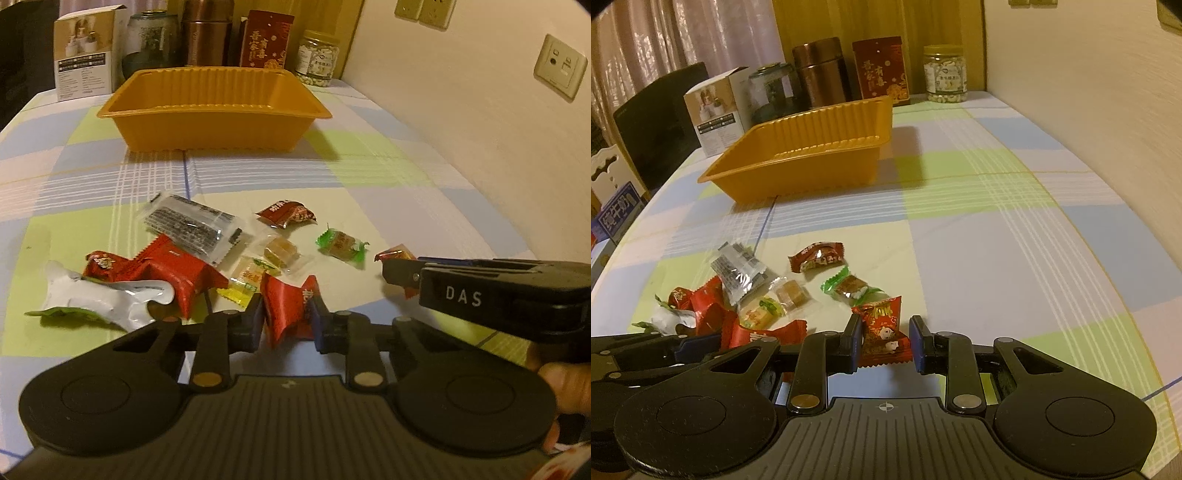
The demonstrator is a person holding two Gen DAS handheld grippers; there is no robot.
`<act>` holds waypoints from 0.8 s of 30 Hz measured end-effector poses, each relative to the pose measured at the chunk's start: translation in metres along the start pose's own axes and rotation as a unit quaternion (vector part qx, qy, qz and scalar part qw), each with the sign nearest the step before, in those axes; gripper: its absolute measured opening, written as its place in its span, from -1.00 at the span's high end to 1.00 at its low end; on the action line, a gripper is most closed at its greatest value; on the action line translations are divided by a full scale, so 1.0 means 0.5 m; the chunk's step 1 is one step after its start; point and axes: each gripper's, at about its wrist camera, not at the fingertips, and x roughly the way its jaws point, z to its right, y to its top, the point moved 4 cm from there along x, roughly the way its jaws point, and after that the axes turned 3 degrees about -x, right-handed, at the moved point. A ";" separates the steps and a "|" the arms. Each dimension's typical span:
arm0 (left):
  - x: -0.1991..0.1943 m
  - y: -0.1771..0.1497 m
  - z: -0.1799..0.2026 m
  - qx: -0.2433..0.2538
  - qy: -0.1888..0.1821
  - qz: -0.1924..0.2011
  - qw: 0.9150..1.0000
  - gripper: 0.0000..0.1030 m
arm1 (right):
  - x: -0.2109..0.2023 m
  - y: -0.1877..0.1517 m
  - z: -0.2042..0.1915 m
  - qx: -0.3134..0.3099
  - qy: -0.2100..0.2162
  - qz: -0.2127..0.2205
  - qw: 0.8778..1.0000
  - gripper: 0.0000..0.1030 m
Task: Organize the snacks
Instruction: 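Carry the red packet into the orange tray and open the right gripper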
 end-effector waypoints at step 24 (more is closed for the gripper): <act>-0.068 0.236 -0.097 -0.015 0.023 0.093 0.995 0.64 | 0.005 0.194 -0.057 -0.006 0.039 0.048 0.998 0.46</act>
